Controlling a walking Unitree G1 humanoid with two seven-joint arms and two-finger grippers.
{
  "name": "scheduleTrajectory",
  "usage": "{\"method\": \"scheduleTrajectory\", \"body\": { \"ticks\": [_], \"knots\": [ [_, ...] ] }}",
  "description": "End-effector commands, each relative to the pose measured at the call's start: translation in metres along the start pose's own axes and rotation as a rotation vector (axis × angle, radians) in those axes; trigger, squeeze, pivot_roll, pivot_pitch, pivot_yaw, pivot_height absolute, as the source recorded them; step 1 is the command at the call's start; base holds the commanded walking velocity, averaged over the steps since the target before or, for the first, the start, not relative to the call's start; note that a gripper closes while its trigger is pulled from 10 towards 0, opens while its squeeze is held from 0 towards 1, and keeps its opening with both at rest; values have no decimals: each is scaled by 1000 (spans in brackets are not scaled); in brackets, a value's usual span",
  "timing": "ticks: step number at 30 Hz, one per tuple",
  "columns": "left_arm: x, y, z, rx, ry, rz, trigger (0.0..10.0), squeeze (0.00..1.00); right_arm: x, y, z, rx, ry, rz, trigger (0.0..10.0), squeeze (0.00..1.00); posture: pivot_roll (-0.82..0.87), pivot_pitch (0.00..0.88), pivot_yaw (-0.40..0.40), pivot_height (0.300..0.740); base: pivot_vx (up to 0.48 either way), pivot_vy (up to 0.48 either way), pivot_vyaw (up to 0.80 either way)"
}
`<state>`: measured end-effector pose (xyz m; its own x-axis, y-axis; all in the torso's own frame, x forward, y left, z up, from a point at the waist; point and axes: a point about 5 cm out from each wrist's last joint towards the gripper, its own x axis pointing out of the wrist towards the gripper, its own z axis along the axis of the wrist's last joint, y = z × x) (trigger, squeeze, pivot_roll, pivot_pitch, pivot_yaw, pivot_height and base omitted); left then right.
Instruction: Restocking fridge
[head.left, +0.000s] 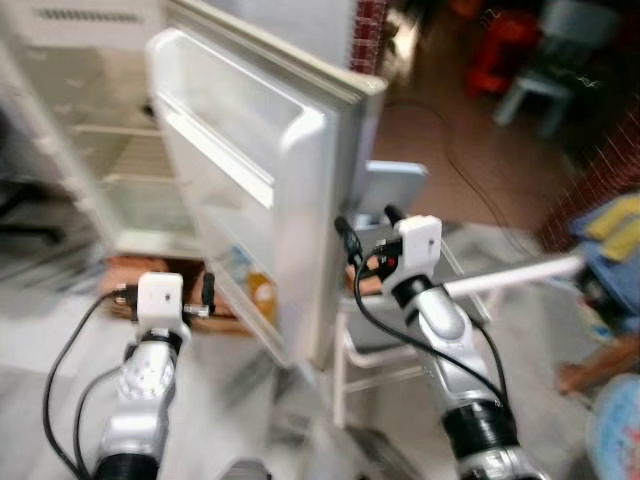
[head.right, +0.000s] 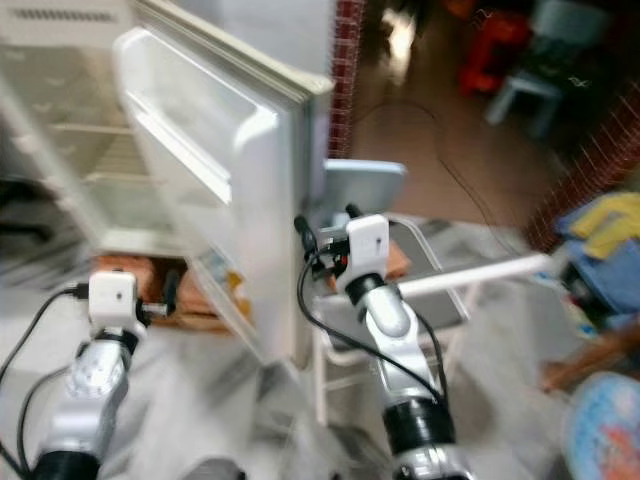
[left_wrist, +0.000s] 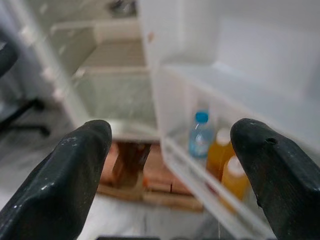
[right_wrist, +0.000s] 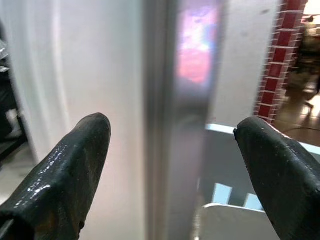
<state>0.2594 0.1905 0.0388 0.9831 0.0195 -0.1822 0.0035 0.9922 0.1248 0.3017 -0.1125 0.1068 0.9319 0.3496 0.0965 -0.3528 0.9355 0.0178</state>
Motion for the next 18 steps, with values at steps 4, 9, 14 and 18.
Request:
{"method": "scheduleTrajectory", "body": {
  "ticks": [4,9,14,18],
  "knots": [
    [-8,9,-24,4,172,17,10000,0,4,4,1,1,-4,9,10000,0,111,0,-26,740,0,0,800],
    [-10,7,-30,26,210,-16,10000,0,7,3,2,-7,-3,2,10000,0,118,0,-29,740,0,0,709],
    [-12,3,-33,39,242,-43,10000,0,10,3,2,-10,0,2,10000,0,118,0,-29,740,0,0,0],
    [-13,1,-36,39,283,-60,10000,0,18,-6,7,-48,-6,-41,10000,0,119,0,-29,740,0,0,0]
  ]
}}
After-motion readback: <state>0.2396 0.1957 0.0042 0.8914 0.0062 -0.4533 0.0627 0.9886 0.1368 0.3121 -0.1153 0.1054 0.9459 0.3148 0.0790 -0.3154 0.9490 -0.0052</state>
